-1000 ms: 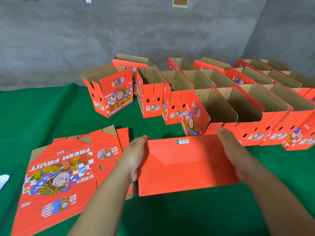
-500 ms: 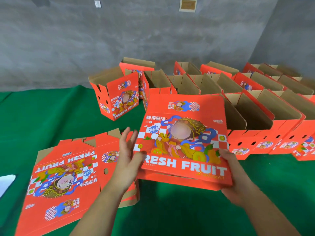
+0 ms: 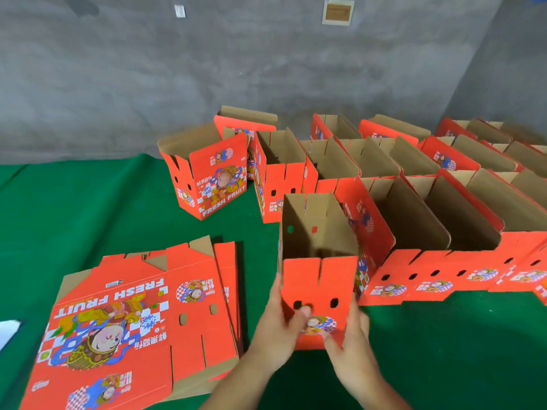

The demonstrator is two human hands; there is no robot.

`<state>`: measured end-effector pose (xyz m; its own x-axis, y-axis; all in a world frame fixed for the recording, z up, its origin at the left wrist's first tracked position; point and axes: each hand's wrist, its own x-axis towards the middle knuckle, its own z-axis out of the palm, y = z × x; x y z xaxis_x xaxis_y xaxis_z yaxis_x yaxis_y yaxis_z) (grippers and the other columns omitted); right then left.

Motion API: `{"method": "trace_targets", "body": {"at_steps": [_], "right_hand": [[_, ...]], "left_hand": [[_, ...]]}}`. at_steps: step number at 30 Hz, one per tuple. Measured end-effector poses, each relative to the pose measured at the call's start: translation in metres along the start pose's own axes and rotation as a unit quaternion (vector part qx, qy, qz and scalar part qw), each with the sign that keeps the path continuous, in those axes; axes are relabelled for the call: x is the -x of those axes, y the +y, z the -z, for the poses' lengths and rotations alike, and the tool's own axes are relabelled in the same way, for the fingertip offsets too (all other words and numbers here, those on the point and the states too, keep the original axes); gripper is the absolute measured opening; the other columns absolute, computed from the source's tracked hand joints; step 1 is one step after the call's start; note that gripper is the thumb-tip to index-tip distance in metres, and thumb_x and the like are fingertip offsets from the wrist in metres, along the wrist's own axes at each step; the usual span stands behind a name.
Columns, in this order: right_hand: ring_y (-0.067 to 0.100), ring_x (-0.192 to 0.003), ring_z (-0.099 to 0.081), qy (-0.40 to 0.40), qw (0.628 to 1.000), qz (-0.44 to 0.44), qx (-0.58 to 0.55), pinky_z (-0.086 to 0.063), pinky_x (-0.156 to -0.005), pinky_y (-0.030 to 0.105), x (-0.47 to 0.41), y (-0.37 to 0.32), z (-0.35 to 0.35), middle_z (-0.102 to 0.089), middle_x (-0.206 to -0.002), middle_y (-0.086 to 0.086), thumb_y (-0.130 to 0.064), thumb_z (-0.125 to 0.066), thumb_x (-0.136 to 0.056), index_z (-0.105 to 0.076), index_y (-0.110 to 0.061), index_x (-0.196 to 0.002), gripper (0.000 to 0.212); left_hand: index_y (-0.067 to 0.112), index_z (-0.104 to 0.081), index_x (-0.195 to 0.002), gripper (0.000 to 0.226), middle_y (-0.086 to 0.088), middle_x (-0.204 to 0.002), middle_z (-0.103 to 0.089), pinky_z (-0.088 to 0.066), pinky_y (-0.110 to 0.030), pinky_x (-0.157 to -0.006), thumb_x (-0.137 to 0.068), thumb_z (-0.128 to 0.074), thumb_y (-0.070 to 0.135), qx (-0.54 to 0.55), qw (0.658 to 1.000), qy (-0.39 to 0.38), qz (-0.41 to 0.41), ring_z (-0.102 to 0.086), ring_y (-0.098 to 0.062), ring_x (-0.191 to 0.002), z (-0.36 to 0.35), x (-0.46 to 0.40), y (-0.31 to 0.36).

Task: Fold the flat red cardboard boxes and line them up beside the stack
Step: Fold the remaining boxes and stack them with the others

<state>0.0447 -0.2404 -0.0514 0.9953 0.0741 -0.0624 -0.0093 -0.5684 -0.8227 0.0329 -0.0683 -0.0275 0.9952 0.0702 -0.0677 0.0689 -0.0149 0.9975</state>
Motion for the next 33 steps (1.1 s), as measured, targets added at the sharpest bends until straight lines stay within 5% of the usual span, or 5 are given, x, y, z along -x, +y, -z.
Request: {"method": "trace_targets", "body": {"at_steps": [4,9,21,27,33], "right_hand": [[0.01,-0.114,-0.051,-0.034,0.998,-0.055,0.019,-0.039,-0.101,0.026,-0.039,-0.008,-0.007,-0.045,-0.135,0.005,-0.007,-0.061,-0.096,-0.031,-0.029,-0.16,0.075],[0.018,-0.097,-0.065,-0.052,0.995,-0.087,-0.015,-0.052,-0.089,0.033,-0.086,-0.037,-0.02,-0.068,-0.102,-0.001,-0.014,-0.059,-0.098,-0.052,-0.033,-0.142,0.049],[0.012,-0.097,-0.063,-0.064,0.98,-0.139,-0.126,-0.041,-0.092,0.033,-0.226,-0.092,-0.06,-0.067,-0.117,-0.006,-0.022,-0.07,-0.092,0.027,-0.034,-0.155,0.116],[-0.001,-0.082,-0.065,-0.014,0.973,-0.153,-0.172,-0.043,-0.066,0.018,-0.248,-0.062,-0.075,-0.07,-0.102,-0.008,-0.026,-0.068,-0.089,-0.017,-0.015,-0.16,0.088],[-0.002,-0.096,-0.068,0.056,0.963,-0.024,-0.261,-0.051,-0.086,0.027,-0.239,-0.044,-0.094,-0.068,-0.106,-0.023,-0.02,-0.069,-0.075,-0.012,-0.056,-0.144,0.096]], "left_hand": [[0.029,-0.04,-0.152,0.054,0.025,-0.121,-0.069,-0.042,-0.003,-0.089,-0.103,-0.063,0.019,-0.129,0.983,0.112,0.063,-0.064,0.013,-0.108,0.015,-0.02,-0.021],[0.04,-0.025,-0.158,0.071,0.013,-0.125,-0.071,-0.05,-0.033,-0.103,-0.102,-0.063,0.02,-0.212,0.966,0.133,0.07,-0.068,-0.01,-0.118,0.053,-0.061,-0.011],[0.027,-0.024,-0.166,0.062,-0.002,-0.153,-0.057,-0.037,-0.038,-0.121,-0.11,-0.05,0.032,-0.129,0.988,0.076,0.044,-0.053,-0.019,-0.142,0.076,-0.215,-0.004],[0.035,-0.007,-0.167,0.071,0.02,-0.149,-0.039,-0.024,-0.001,-0.104,-0.11,-0.049,0.04,-0.161,0.986,0.033,0.011,-0.038,-0.003,-0.143,0.06,-0.23,-0.022],[0.037,-0.029,-0.164,0.063,0.01,-0.151,-0.058,-0.036,-0.049,-0.123,-0.105,-0.042,0.053,-0.035,0.999,0.026,0.008,-0.051,-0.013,-0.144,0.072,-0.213,-0.042]]}}
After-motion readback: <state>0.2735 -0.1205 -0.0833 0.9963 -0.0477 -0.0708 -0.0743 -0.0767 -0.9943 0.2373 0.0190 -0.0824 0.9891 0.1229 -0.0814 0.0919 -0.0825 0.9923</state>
